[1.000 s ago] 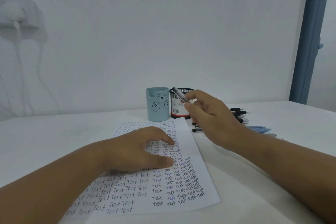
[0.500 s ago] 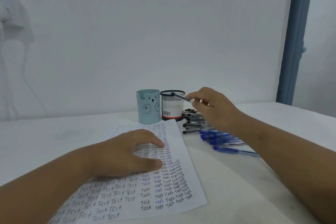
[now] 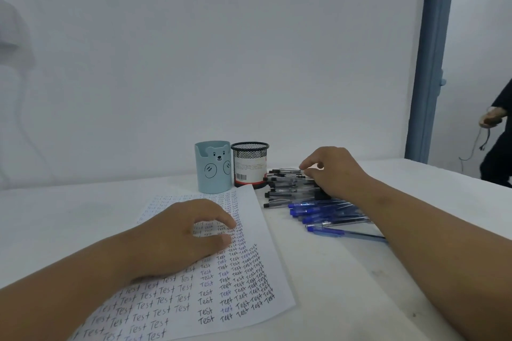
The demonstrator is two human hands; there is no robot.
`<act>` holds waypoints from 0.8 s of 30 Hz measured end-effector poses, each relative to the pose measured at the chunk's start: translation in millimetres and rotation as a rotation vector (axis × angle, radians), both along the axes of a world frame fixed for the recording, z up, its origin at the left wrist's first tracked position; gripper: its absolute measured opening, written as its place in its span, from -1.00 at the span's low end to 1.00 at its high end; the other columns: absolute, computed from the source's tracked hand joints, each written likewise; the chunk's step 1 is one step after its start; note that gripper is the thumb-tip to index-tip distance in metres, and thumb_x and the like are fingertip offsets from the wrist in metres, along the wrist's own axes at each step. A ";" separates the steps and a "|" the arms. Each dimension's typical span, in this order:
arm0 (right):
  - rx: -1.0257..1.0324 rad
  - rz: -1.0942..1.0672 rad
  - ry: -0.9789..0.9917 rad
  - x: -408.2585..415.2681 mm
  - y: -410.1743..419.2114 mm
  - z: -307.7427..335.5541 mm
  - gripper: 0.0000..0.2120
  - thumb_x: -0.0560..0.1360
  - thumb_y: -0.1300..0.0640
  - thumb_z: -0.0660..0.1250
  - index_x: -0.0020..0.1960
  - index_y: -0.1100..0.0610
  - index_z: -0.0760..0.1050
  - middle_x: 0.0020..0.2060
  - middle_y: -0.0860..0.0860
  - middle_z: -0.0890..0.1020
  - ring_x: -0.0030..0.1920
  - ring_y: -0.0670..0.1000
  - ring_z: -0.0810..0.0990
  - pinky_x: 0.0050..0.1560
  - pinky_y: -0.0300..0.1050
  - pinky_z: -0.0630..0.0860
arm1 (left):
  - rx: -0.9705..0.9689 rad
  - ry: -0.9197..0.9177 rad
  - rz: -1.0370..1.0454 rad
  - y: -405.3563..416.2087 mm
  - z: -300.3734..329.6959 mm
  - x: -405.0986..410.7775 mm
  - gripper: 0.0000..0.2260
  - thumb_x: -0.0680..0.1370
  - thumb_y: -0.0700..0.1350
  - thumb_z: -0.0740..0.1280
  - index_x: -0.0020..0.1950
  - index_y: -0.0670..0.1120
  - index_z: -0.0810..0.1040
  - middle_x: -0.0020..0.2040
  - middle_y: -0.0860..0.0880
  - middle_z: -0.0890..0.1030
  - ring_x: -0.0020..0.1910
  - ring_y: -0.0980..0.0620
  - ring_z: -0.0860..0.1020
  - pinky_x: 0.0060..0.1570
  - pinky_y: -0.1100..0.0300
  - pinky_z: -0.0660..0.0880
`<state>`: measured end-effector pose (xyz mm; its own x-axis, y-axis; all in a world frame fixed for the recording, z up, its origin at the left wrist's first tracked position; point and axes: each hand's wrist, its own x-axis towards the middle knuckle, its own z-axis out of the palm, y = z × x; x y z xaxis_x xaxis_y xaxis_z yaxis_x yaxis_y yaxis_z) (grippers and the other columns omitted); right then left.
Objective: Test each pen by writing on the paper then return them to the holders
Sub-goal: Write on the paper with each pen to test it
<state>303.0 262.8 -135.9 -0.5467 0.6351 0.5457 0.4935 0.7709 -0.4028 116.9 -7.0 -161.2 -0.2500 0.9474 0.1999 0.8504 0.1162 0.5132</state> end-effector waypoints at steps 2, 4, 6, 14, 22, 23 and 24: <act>-0.010 -0.004 0.005 0.2 2.0 -0.6 -0.89 0.57 0.13 0.39 -0.01 -0.03 0.68 0.04 -0.10 0.60 -0.01 -0.09 0.49 0.06 -0.22 0.38 | 0.022 -0.001 -0.005 0.2 -0.2 1.1 -0.81 0.51 0.24 0.38 0.12 0.37 0.59 0.20 0.47 0.50 0.28 0.45 0.38 0.41 0.21 0.27; -0.018 -0.013 -0.001 -0.1 3.7 -1.1 -0.88 0.57 0.13 0.38 0.01 -0.03 0.68 0.08 -0.08 0.62 -0.02 -0.08 0.50 0.06 -0.21 0.39 | 0.024 -0.005 -0.007 0.1 -0.1 2.5 -0.81 0.50 0.24 0.37 0.11 0.39 0.58 0.18 0.50 0.48 0.26 0.49 0.37 0.37 0.25 0.27; -0.029 -0.018 -0.017 -0.8 5.2 -1.5 -0.87 0.58 0.13 0.38 0.03 -0.04 0.68 0.12 -0.07 0.62 -0.02 -0.08 0.50 0.06 -0.20 0.40 | 0.024 -0.006 -0.006 0.5 -0.3 2.9 -0.80 0.49 0.26 0.37 0.11 0.41 0.57 0.18 0.51 0.48 0.25 0.51 0.37 0.35 0.28 0.27; 0.084 0.095 -0.012 -9.2 -16.4 -1.5 -0.83 0.58 0.08 0.36 0.13 0.00 0.65 0.12 -0.11 0.64 0.16 -0.07 0.51 0.28 -0.13 0.41 | 0.153 -0.077 0.116 3.9 6.1 8.1 -0.87 0.53 0.14 0.42 0.05 0.37 0.62 0.19 0.37 0.56 0.27 0.36 0.42 0.30 0.13 0.37; 0.190 0.408 -0.053 -37.9 -64.1 -7.3 -0.80 0.52 0.00 0.43 0.13 -0.03 0.67 0.03 -0.16 0.66 0.03 -0.18 0.49 0.15 -0.19 0.43 | 0.288 -0.182 0.337 35.4 33.7 -5.9 -0.90 0.53 -0.01 0.48 0.02 0.10 0.61 0.05 0.11 0.63 0.03 0.13 0.58 -0.07 0.16 0.50; 0.190 0.398 -0.067 -38.1 -62.9 -7.5 -0.79 0.51 -0.01 0.42 0.13 -0.03 0.67 0.04 -0.16 0.66 0.03 -0.17 0.48 0.16 -0.17 0.44 | 0.316 -0.235 0.375 43.0 35.9 -9.5 -0.83 0.53 -0.01 0.49 0.07 0.06 0.57 0.10 0.07 0.60 0.04 0.09 0.57 -0.13 0.18 0.48; 0.189 0.389 -0.080 -37.2 -61.2 -7.5 -0.80 0.51 0.00 0.42 0.12 -0.04 0.67 0.03 -0.15 0.66 0.02 -0.16 0.49 0.16 -0.14 0.46 | 0.342 -0.291 0.410 50.5 37.4 -12.1 -0.73 0.52 -0.01 0.50 0.15 0.03 0.51 0.16 0.04 0.56 0.06 0.05 0.55 -0.18 0.20 0.45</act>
<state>265.8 201.6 -143.4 -0.7707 0.2666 0.5787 0.1755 0.9619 -0.2096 104.9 43.6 -123.8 -0.6709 0.6566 0.3446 0.5904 0.1919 0.7840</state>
